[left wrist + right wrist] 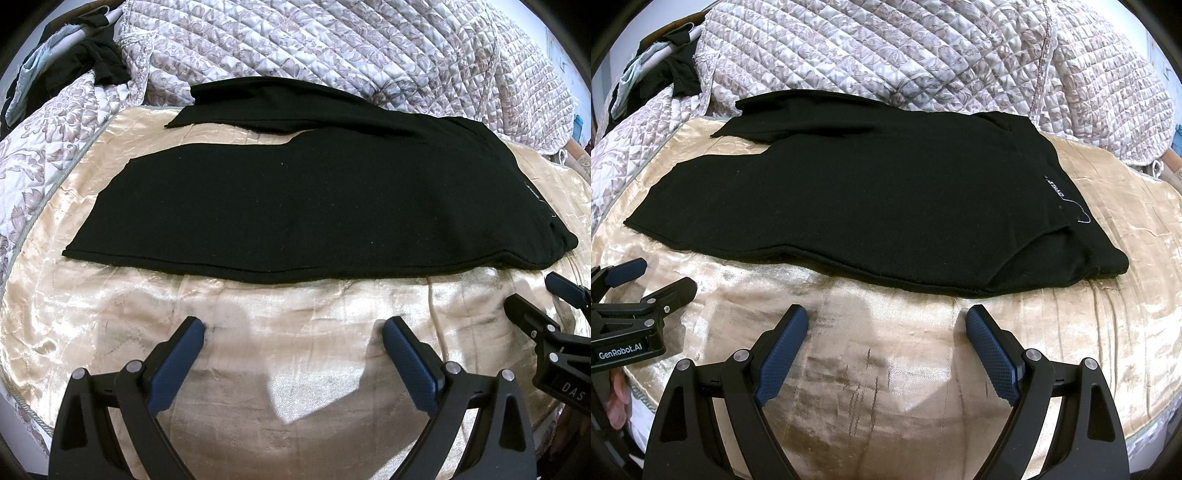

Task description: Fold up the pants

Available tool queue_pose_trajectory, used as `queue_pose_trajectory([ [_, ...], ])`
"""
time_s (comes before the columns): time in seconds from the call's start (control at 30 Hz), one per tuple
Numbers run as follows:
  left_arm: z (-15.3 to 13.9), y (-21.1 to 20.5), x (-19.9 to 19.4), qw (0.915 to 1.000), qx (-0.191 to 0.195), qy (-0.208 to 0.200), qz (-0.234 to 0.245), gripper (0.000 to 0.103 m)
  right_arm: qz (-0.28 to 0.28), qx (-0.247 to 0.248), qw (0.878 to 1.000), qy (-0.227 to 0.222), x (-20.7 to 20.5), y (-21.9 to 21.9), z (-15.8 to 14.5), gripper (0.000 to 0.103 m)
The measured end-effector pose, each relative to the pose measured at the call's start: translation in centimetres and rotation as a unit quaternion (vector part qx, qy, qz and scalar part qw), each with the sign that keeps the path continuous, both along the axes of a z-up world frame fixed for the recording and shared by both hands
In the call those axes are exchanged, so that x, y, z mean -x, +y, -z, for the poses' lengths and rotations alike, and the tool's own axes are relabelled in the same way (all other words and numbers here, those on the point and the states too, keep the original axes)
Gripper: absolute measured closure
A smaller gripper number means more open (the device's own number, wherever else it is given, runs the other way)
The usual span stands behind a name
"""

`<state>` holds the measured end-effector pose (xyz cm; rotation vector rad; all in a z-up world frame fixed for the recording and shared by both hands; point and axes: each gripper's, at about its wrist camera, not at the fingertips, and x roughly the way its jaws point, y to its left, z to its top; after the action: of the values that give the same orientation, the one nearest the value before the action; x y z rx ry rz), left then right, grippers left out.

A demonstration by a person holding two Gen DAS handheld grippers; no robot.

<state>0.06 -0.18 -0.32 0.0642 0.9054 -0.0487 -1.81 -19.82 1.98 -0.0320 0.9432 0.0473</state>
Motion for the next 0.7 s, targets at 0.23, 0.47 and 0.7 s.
queue_pose_trajectory([
  [0.23, 0.0, 0.0, -0.01, 1.0, 0.0, 0.0, 0.0, 0.004, 0.0, 0.0, 1.0, 0.0, 0.02, -0.01, -0.06, 0.015],
  [0.47, -0.02, 0.0, -0.03, 1.0, 0.0, 0.001, 0.0, 0.003, 0.0, 0.0, 1.0, -0.001, -0.03, 0.02, 0.02, 0.015],
  [0.7, -0.02, 0.0, -0.04, 1.0, 0.0, 0.001, 0.0, 0.003, 0.0, 0.0, 1.0, -0.001, -0.04, 0.05, 0.0, 0.015],
])
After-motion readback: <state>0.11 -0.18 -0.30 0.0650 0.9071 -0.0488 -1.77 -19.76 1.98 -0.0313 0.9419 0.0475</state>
